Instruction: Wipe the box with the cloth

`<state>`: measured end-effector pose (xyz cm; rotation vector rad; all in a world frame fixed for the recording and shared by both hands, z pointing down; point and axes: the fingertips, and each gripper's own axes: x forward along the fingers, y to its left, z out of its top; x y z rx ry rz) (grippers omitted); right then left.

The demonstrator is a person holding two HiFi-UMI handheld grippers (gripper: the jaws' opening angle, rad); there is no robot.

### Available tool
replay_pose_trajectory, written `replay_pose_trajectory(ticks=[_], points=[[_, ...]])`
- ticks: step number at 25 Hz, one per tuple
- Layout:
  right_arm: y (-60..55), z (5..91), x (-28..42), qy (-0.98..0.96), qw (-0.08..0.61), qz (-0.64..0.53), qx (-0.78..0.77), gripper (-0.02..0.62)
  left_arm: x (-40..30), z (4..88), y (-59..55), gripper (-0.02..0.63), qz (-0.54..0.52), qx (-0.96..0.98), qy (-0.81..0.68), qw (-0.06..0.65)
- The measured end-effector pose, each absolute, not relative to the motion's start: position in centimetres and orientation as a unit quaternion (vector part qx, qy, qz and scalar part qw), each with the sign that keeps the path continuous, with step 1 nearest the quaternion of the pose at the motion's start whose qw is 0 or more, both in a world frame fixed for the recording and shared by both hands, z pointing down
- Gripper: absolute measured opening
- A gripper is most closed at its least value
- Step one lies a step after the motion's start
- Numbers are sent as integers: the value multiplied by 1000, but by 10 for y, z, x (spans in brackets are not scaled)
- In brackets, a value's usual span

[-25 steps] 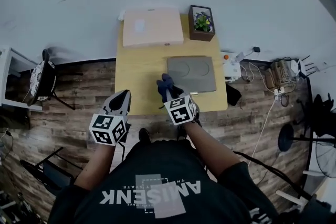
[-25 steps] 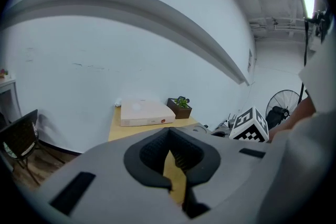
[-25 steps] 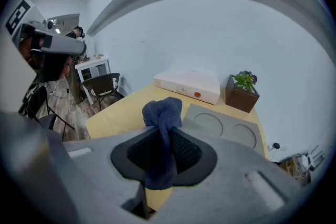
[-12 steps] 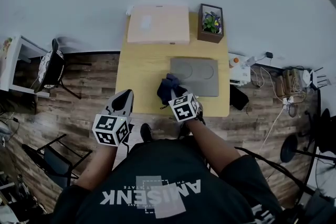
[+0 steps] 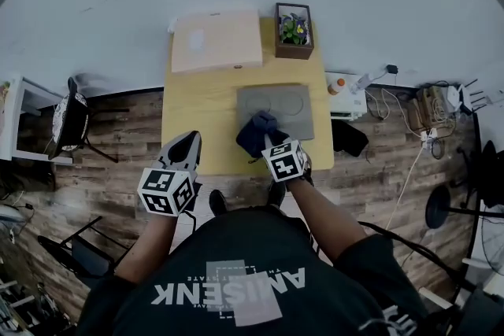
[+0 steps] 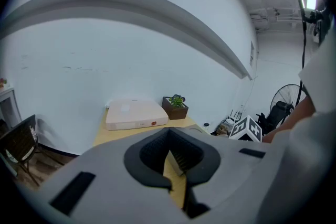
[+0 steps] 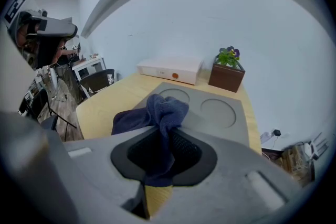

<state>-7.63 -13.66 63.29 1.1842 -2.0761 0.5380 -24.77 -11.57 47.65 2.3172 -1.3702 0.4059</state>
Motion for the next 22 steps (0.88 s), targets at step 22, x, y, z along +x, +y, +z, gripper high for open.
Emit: replay_pose_trajectory(ticks=[22], points=[[-115,636,78,-708,325,257,572,66,-195,464,-127,2,143,868,-433,198]])
